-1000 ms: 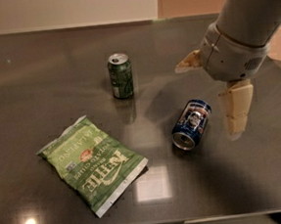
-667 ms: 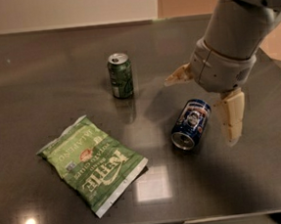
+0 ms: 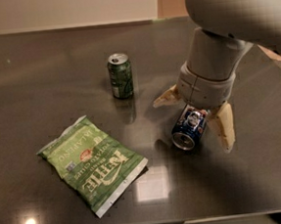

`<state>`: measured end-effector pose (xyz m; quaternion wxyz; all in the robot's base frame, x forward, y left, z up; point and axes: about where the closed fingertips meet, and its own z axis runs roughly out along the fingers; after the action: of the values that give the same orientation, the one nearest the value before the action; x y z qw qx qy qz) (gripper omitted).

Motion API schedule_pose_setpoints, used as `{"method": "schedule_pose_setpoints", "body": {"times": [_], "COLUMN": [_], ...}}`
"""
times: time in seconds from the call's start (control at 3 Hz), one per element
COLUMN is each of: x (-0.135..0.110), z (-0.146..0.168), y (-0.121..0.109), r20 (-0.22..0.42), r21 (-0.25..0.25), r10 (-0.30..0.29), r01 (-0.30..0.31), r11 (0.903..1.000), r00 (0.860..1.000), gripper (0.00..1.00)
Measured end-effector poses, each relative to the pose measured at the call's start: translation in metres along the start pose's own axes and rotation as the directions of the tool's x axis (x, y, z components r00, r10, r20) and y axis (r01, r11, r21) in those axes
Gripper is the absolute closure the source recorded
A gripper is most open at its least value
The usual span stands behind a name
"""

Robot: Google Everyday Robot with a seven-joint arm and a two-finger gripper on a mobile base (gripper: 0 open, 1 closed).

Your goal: Place pepsi can upright

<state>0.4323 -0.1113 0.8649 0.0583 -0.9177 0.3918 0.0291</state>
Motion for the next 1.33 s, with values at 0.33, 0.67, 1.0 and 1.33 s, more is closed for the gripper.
{"method": "schedule_pose_setpoints", "body": {"times": [0.33, 0.67, 1.0, 1.33], "x": [0.0, 0.0033, 0.0094, 0.0095], "z": [0.0125, 0.0195, 0.0206, 0.0185], "y": [0.0017, 0.0019, 0.0004, -0.0035], "r20": [-0.023, -0.053, -0.086, -0.079], "r21": [-0.04, -0.064, -0.075, -0.076], "r10": [-0.08, -0.136, -0.171, -0.162], "r01": [0.079, 0.133, 0.164, 0.157], "r11": [0.9961, 0.989, 0.9835, 0.9848], "r00": [0.997, 0.989, 0.982, 0.984], "gripper": [0.0, 0.18, 0.42, 0.65]}}
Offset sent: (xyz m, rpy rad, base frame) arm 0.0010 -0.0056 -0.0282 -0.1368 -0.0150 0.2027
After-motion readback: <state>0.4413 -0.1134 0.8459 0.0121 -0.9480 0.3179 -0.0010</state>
